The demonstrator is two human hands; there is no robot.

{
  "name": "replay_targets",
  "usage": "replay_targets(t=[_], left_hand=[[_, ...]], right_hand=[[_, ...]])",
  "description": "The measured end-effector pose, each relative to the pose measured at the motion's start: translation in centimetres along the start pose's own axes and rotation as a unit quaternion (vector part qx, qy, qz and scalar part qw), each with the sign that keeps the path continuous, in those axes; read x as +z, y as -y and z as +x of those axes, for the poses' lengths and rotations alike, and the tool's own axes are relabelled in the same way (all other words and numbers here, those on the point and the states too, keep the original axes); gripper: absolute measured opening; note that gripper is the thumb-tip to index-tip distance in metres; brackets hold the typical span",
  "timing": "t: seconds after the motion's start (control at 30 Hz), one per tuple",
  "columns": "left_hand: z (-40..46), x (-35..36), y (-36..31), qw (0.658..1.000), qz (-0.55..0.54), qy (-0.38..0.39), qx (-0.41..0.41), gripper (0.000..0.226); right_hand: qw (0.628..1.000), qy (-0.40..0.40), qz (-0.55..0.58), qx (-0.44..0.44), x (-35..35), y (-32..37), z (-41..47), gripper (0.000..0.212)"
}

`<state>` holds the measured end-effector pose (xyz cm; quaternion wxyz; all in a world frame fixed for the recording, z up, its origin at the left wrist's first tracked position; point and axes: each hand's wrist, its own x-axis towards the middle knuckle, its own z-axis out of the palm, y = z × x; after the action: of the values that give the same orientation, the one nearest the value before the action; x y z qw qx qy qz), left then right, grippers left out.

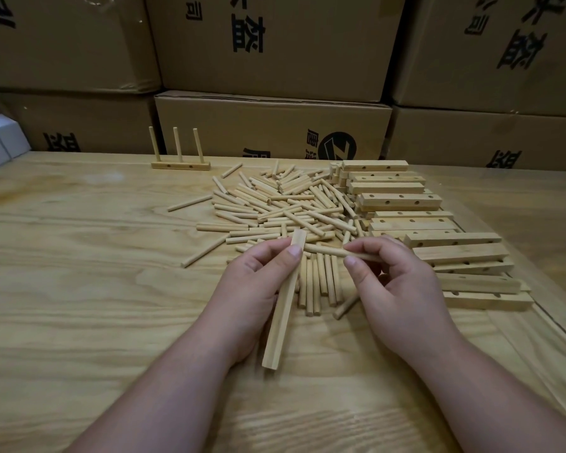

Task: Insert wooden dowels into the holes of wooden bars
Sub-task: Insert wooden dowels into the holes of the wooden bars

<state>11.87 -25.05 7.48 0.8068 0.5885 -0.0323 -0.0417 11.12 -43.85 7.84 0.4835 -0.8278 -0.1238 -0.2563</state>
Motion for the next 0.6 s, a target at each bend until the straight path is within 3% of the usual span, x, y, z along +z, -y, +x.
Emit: replay_targets(t=[0.23,0.43,0.6], left_hand=[[0.09,-0.07,-0.02,1.0,-0.015,0.017,-0.002,0.037],[0.28,-0.4,0.27,1.0,0.013,0.014,0.007,0.016],[0.44,-0.54,0.51,0.999,0.041,0.0,0.013,0.023]], right_hand=[[0.999,0.006,-0.02,-0.025,-0.28,0.15,0.14,0.018],[0.998,0.01,-0.046,-0.031,-0.17,0.06,0.1,0.016],[0.996,0.021,-0.073,-0.053,0.04,0.36,0.01,0.017]])
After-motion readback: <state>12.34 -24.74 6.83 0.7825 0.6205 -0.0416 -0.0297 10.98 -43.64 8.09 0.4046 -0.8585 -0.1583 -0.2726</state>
